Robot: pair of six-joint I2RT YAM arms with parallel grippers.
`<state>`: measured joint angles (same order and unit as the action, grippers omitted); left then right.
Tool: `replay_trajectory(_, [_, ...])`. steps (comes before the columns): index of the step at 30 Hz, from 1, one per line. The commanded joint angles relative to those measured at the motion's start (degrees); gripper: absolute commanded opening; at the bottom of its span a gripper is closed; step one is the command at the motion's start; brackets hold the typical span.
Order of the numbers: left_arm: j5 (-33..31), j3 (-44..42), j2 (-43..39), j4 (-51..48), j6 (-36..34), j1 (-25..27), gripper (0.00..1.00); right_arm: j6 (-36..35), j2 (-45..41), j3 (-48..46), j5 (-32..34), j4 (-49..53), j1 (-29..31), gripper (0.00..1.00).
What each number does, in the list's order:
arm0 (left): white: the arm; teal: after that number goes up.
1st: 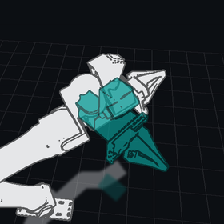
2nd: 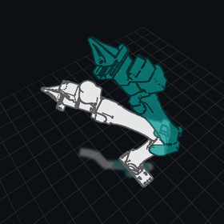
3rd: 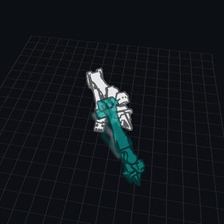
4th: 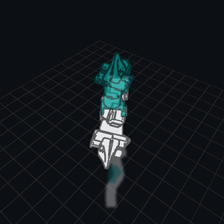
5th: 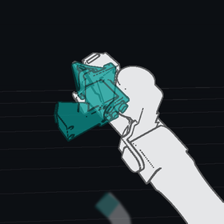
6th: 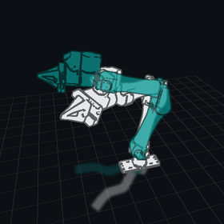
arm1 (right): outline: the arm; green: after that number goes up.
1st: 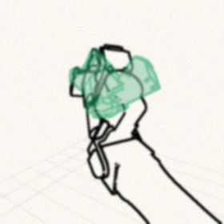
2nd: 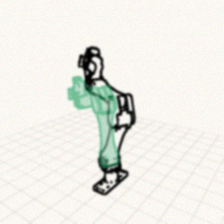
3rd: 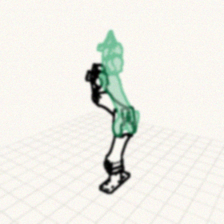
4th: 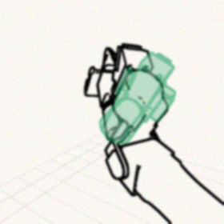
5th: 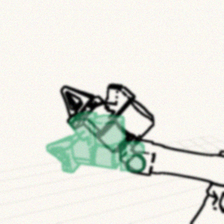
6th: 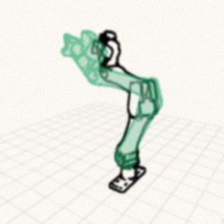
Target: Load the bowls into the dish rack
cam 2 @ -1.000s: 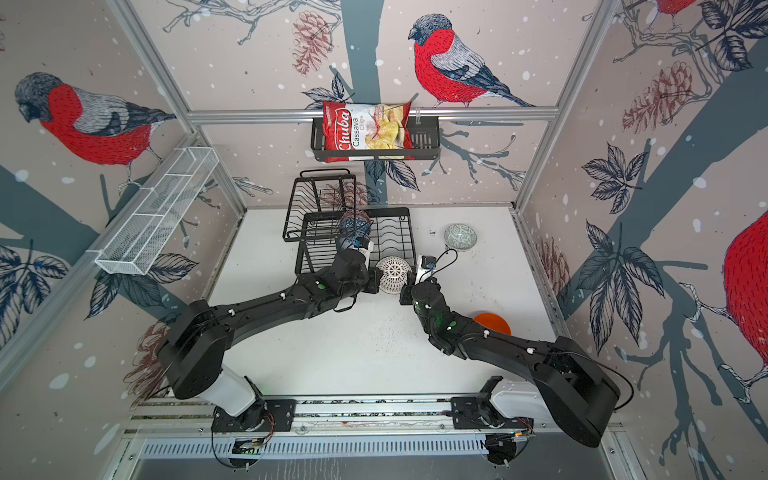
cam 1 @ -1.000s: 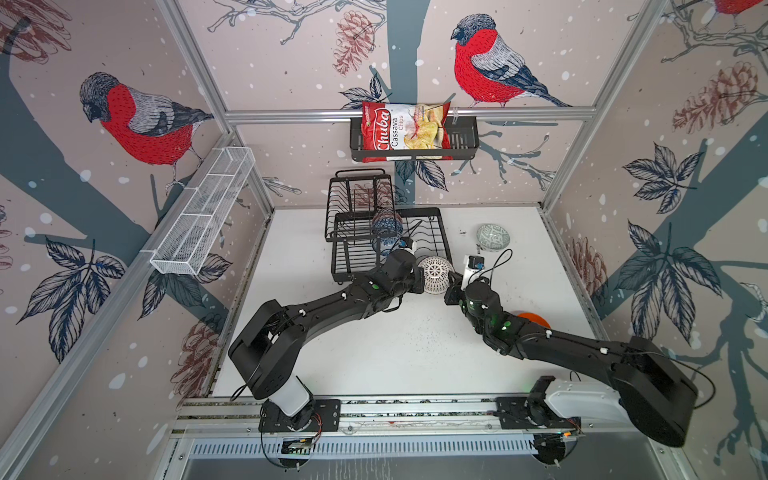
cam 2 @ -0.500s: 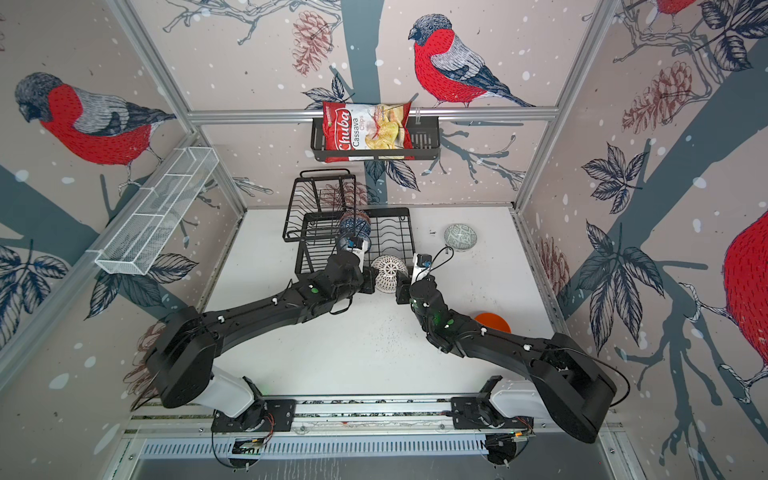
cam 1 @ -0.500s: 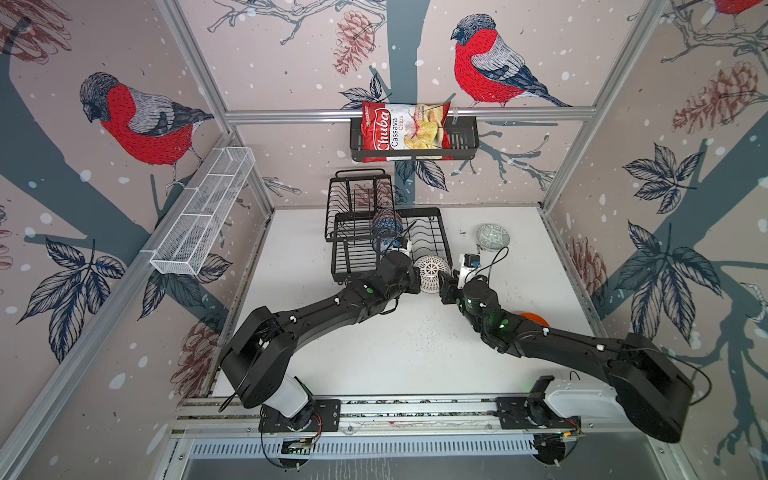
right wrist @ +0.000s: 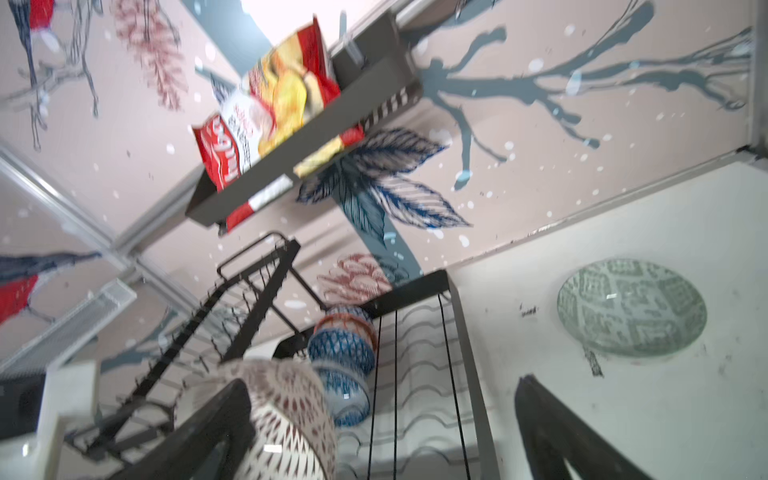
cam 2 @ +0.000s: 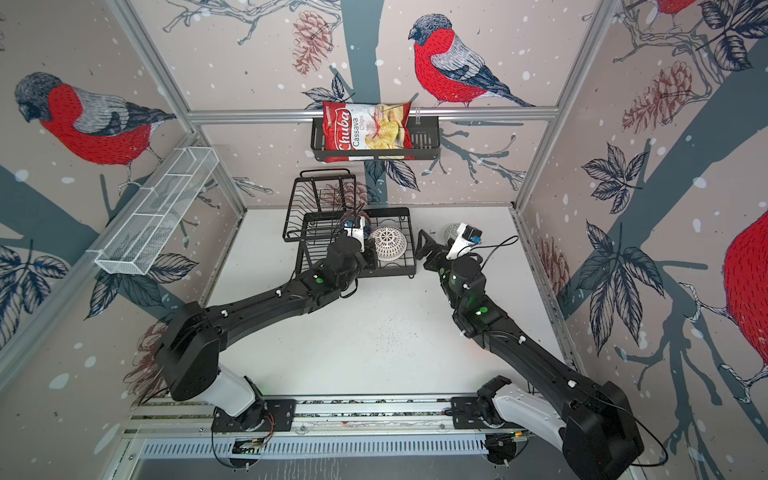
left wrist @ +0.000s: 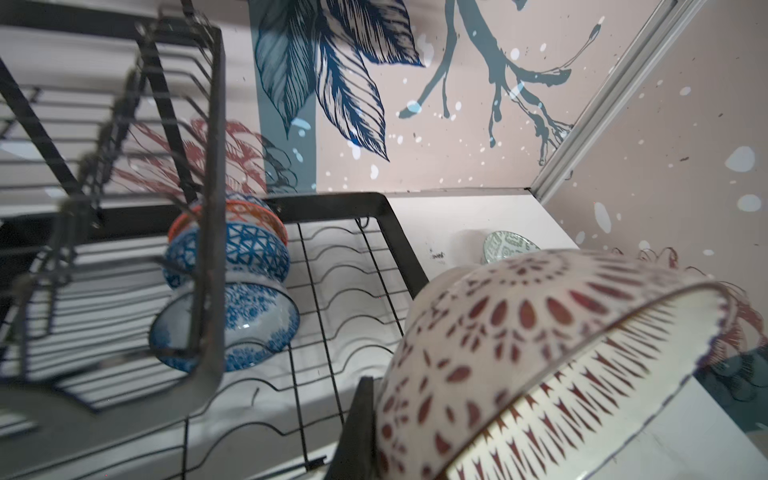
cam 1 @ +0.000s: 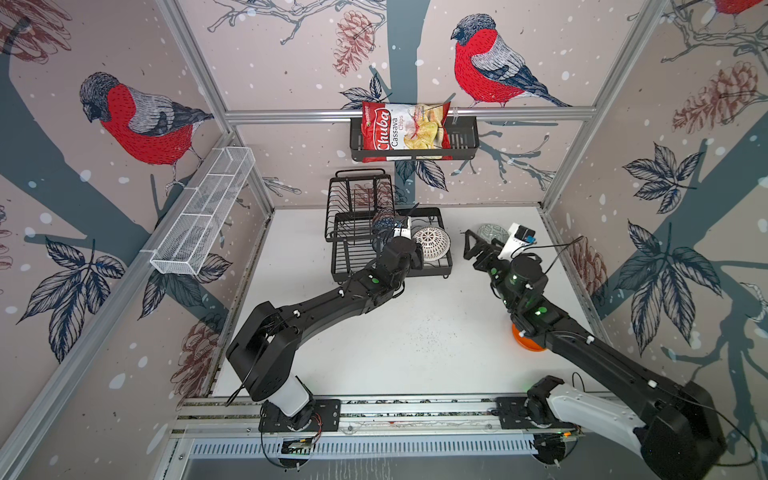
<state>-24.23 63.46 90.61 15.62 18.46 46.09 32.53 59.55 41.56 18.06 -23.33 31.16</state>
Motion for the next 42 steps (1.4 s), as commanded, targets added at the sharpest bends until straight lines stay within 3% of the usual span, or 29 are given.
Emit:
replay_trajectory(1, [-9.0,-0.8,-1.5,16.7,-11.4,1.0,0.00,6.7,1.9,7.0,1.1,3.6,-2.8,1.00])
replay_trajectory(4, [-11.9,-4.9,-4.0,24.8,-18.4,2.7,0.00,10.7,4.9,13.4,-1.5,8.3,-4.8,1.00])
replay_trajectory(7, [-13.7,-10.3,-4.7,34.2,-26.0,4.4,0.00,14.7,5.7,14.1,-8.7,7.7,-5.5,1.00])
replay_trajectory(9, [-13.4,-12.2,-4.6,39.2,-28.1,4.5,0.00,17.2,5.7,11.8,-14.5,3.0,-5.1,1.00])
replay_trajectory(11, [-13.0,-12.3,-4.2,41.5,-29.8,4.6,0.00,22.5,6.1,10.6,-15.8,0.1,-5.5,1.00])
replay_trajectory(14, [-14.9,-11.3,-3.9,44.5,-33.2,4.6,0.00,28.4,9.1,16.5,-19.1,-0.8,-7.9,1.00])
replay_trajectory(18, [-15.3,-13.8,-5.7,47.7,-35.9,4.7,0.00,22.2,12.0,30.0,-22.1,11.5,-6.8,1.00])
replay_trajectory(22, [-15.3,-14.9,-8.1,50.3,-38.6,5.4,0.00,25.3,11.3,21.2,-22.3,2.2,-3.6,1.00])
replay_trajectory(27, [-15.7,-15.4,-9.3,51.6,-41.3,5.4,0.00,25.6,11.1,15.6,-21.9,-1.1,1.2,1.00])
replay_trajectory(34, [-16.8,-14.1,-6.4,51.7,-41.4,5.4,0.00,21.9,11.0,18.5,-25.9,0.9,2.9,1.00])
replay_trajectory(38, [-17.3,-13.0,-5.5,50.9,-40.5,5.4,0.00,25.4,10.0,18.3,-28.9,-1.6,3.2,1.00])
replay_trajectory(42, [-18.5,-13.3,-5.6,51.5,-41.0,5.5,0.00,26.9,8.2,17.3,-26.5,-0.4,6.3,0.97])
